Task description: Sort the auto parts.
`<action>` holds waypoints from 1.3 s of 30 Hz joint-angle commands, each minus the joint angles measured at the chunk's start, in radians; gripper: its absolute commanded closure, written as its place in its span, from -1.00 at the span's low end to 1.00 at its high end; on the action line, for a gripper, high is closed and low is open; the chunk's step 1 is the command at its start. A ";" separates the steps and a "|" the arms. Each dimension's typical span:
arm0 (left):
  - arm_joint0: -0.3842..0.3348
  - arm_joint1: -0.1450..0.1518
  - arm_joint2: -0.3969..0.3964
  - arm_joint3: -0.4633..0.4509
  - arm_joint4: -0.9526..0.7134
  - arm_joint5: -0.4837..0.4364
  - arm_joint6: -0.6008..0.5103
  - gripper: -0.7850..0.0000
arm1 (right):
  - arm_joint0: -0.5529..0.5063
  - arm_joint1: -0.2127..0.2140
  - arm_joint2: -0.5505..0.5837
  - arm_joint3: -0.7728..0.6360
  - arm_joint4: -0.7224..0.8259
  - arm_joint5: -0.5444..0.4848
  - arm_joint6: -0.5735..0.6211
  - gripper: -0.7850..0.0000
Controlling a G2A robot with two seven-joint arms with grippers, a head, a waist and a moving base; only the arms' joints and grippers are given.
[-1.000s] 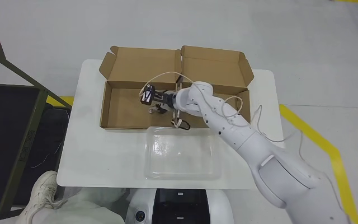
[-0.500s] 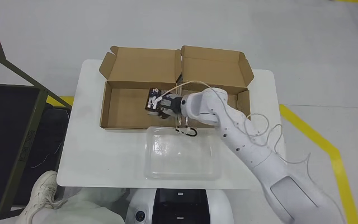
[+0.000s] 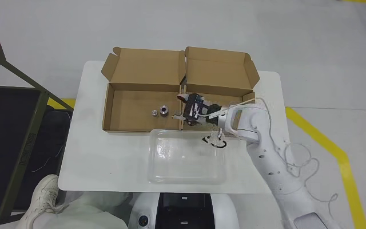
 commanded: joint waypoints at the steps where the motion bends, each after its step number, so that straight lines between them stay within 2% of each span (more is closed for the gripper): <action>1: 0.000 0.000 0.000 0.000 0.000 0.000 0.000 -1.00 | -0.035 0.010 0.038 -0.015 -0.004 -0.006 -0.020 -0.19; 4: 0.000 0.000 0.000 0.000 0.000 0.000 0.000 -1.00 | -0.078 0.024 0.084 -0.040 -0.019 -0.015 -0.060 -0.29; 7: 0.000 0.000 0.000 0.000 0.000 0.000 0.000 -1.00 | -0.122 0.037 0.128 -0.072 -0.052 -0.022 -0.108 -0.59; 11: 0.000 0.000 0.000 0.000 0.000 0.000 0.000 -1.00 | -0.178 0.052 0.180 -0.102 -0.091 -0.017 -0.174 -0.81; 18: 0.000 0.000 0.000 0.000 0.000 0.000 0.000 -1.00 | -0.294 0.078 0.297 -0.147 -0.129 0.013 -0.269 -0.86; 25: 0.000 0.000 0.000 0.000 0.000 0.000 0.000 -1.00 | -0.390 0.097 0.379 -0.194 -0.148 0.039 -0.307 -0.92; 27: 0.000 0.000 0.000 0.000 0.000 0.000 0.000 -1.00 | -0.412 0.102 0.403 -0.205 -0.138 0.049 -0.320 -1.00; 39: 0.000 0.000 0.000 0.000 0.000 0.000 0.000 -1.00 | -0.518 0.127 0.541 -0.240 -0.052 0.033 -0.375 -1.00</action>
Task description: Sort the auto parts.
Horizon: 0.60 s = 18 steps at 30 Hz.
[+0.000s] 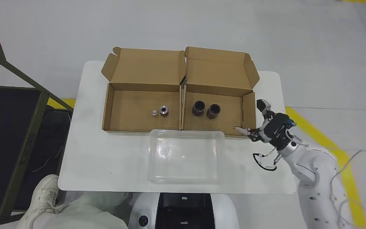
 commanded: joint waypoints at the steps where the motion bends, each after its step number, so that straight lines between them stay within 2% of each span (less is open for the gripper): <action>1: 0.000 0.000 0.000 0.000 0.000 0.000 0.000 -1.00 | -0.017 0.004 0.015 -0.016 0.004 -0.002 -0.002 -1.00; 9: 0.000 0.000 0.000 0.000 0.000 0.000 0.000 -1.00 | -0.086 0.017 0.060 -0.106 0.003 -0.011 0.022 -1.00; 18: 0.000 0.000 0.000 0.000 0.000 0.000 0.000 -1.00 | -0.151 0.024 0.098 -0.146 0.011 0.055 0.017 -1.00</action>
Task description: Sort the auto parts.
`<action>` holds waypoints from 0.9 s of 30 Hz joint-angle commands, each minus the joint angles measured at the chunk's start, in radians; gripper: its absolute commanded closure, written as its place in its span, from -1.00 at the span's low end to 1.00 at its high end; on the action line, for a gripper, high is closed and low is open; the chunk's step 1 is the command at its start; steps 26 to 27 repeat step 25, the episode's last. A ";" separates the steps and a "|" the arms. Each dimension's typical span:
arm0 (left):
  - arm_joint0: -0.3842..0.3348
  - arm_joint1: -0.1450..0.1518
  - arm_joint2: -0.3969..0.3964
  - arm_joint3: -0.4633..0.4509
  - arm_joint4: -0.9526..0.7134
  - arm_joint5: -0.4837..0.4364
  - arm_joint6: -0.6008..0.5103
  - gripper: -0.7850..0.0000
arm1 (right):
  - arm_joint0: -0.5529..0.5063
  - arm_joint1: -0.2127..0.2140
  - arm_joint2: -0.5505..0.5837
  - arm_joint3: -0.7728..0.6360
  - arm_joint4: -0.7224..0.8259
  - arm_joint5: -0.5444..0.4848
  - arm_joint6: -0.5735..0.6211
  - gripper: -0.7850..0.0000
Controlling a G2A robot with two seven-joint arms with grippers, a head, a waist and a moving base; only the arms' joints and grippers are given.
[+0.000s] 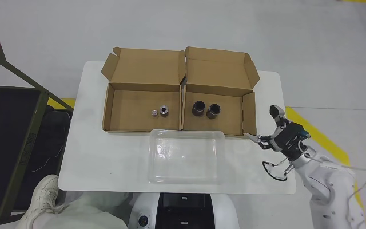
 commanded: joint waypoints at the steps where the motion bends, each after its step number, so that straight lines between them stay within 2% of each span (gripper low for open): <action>1: 0.000 0.000 0.000 0.000 0.000 0.000 0.000 -1.00 | -0.008 0.002 0.007 -0.001 0.008 0.008 -0.001 -1.00; 27: 0.000 0.000 0.000 0.000 0.000 0.000 0.000 -1.00 | -0.017 0.003 0.013 0.000 0.019 0.020 -0.001 -1.00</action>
